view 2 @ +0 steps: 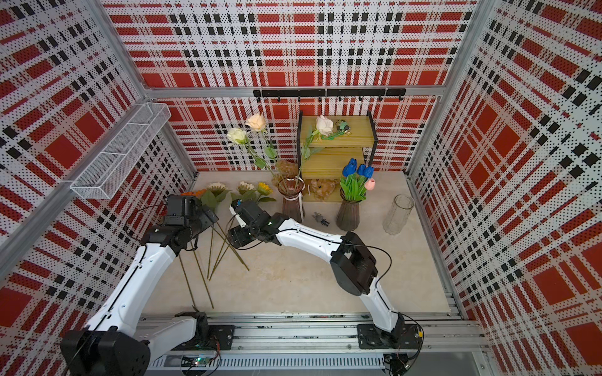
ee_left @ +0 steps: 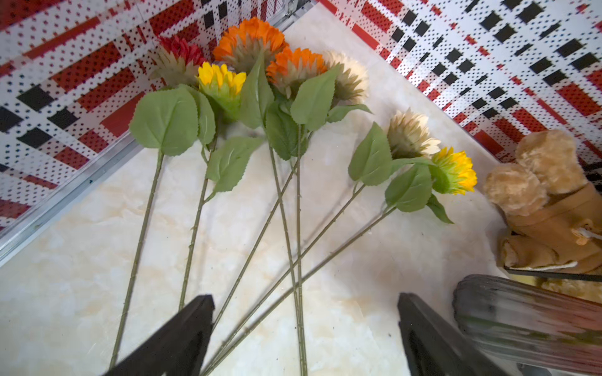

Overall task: Arrange the flowers in different vases according to their variety
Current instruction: Adjust the flower at the center of the board.

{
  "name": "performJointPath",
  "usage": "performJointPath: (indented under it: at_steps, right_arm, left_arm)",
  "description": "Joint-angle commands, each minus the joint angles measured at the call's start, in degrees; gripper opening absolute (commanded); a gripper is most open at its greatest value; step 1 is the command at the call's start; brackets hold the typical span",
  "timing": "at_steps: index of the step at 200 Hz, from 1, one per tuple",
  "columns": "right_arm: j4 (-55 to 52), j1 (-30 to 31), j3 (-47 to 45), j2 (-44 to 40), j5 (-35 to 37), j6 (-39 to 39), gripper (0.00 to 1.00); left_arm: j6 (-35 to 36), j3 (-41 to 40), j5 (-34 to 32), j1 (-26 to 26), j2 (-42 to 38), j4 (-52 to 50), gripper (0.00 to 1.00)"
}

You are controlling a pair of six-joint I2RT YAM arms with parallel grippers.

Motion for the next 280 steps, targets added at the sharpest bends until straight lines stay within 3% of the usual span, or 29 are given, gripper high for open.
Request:
performJointPath:
  at_steps: [1,62,130,176,243,280]
  right_arm:
    - [-3.6,0.3,6.3,6.0,-6.2,-0.3,0.66]
    - [-10.1,0.2,18.3,17.9,-5.7,0.1,0.57]
    - [-10.7,1.1,12.9,17.2,-3.4,-1.4,0.5]
    - [-16.7,2.1,19.6,21.1,-1.7,-2.4,0.43]
    - [-22.4,4.0,21.7,23.1,3.1,-4.4,0.4]
    - [-25.8,4.1,24.7,25.0,5.5,-3.7,0.27]
  left_arm:
    - [3.2,-2.4,7.5,5.0,0.2,1.0,0.91]
    - [5.7,-4.6,12.5,10.1,4.2,3.8,0.86]
    - [5.3,-6.6,13.3,10.4,4.7,5.9,0.85]
    - [5.4,-6.5,13.7,10.6,4.8,6.3,0.85]
    - [6.0,-7.5,14.6,11.9,3.6,6.9,0.84]
    - [6.5,-7.8,15.2,12.1,3.3,7.2,0.84]
